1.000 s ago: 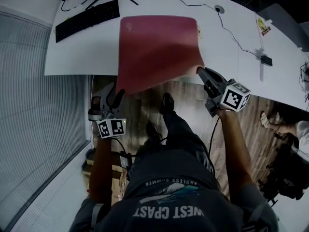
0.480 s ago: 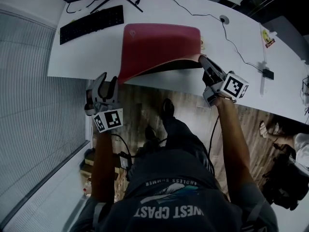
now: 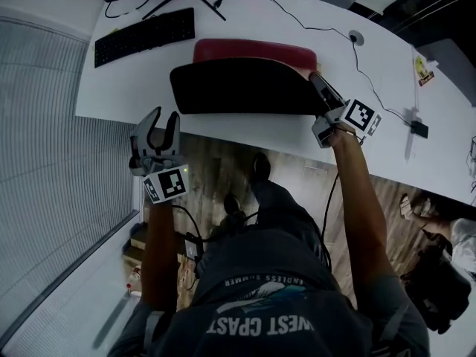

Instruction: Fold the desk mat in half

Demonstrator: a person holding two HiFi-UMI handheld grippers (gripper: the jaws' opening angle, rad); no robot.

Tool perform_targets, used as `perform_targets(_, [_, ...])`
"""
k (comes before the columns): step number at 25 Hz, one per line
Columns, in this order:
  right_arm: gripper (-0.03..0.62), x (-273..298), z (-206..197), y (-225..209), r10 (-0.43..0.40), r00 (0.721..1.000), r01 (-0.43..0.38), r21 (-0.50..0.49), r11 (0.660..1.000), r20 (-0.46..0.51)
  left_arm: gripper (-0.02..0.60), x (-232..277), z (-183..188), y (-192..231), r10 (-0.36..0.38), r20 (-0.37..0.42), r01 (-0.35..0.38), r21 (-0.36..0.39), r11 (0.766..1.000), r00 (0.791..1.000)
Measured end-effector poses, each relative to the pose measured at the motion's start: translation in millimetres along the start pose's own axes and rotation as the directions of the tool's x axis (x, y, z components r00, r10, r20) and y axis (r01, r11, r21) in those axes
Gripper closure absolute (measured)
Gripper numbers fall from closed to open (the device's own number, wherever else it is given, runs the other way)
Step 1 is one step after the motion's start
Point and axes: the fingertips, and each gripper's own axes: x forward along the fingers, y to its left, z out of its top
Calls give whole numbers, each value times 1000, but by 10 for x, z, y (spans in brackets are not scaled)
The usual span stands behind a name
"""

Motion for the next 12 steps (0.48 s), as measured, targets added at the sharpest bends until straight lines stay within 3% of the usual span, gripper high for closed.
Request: perform_targets(12, [555, 615, 314, -806, -147, 988, 152, 98, 984, -50, 407, 66, -130, -50, -22, -52, 21, -24, 1000, 998])
